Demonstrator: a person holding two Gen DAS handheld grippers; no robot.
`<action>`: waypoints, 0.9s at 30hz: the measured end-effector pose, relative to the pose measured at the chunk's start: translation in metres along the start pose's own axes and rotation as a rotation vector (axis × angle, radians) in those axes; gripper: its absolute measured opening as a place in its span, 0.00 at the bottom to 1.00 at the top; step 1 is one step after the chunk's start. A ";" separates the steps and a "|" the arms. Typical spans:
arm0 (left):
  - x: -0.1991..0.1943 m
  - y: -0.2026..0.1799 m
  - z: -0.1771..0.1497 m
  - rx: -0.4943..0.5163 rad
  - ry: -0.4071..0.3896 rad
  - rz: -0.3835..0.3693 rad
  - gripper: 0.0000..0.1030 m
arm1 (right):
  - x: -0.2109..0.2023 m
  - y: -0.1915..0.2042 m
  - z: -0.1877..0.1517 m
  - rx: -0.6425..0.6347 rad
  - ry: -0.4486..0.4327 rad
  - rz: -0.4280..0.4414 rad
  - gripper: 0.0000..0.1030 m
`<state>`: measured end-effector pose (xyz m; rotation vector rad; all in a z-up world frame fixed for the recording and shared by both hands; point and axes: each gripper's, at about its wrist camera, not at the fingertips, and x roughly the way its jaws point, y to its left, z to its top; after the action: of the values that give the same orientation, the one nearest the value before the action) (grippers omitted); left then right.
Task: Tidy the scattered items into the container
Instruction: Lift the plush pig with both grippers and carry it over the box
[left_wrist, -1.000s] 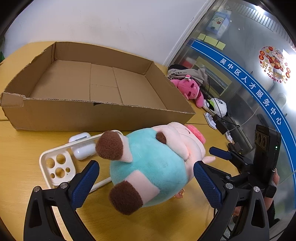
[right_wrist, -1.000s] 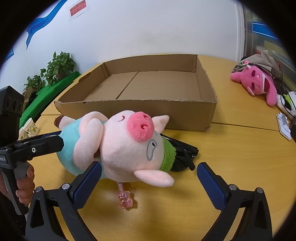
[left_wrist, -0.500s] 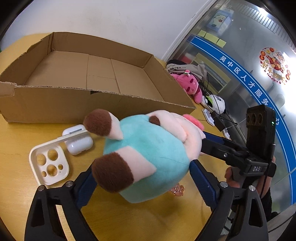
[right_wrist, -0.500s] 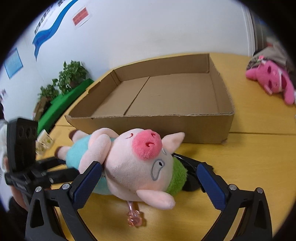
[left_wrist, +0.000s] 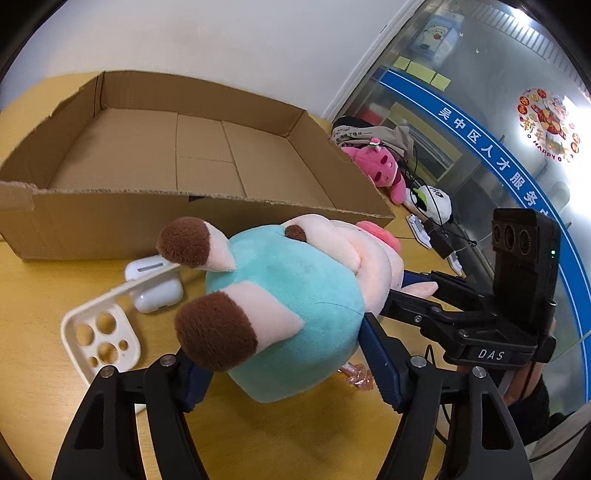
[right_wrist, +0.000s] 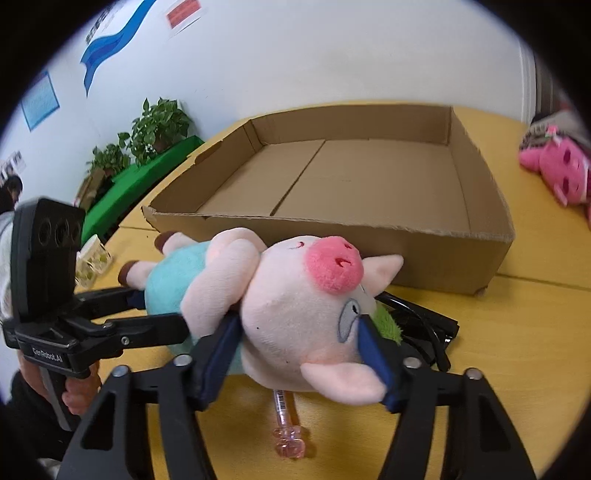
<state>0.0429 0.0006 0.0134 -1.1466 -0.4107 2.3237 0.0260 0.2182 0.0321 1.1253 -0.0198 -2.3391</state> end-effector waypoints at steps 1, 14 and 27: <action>-0.007 -0.002 0.001 0.012 -0.015 0.002 0.73 | -0.003 0.004 0.000 -0.005 -0.010 -0.003 0.56; -0.109 -0.012 0.098 0.168 -0.209 -0.005 0.73 | -0.066 0.065 0.085 -0.070 -0.279 -0.028 0.51; -0.149 0.007 0.254 0.252 -0.311 0.047 0.72 | -0.064 0.075 0.242 -0.105 -0.382 -0.012 0.45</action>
<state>-0.0863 -0.1003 0.2575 -0.6854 -0.1923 2.5161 -0.0830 0.1327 0.2538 0.6184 -0.0289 -2.5001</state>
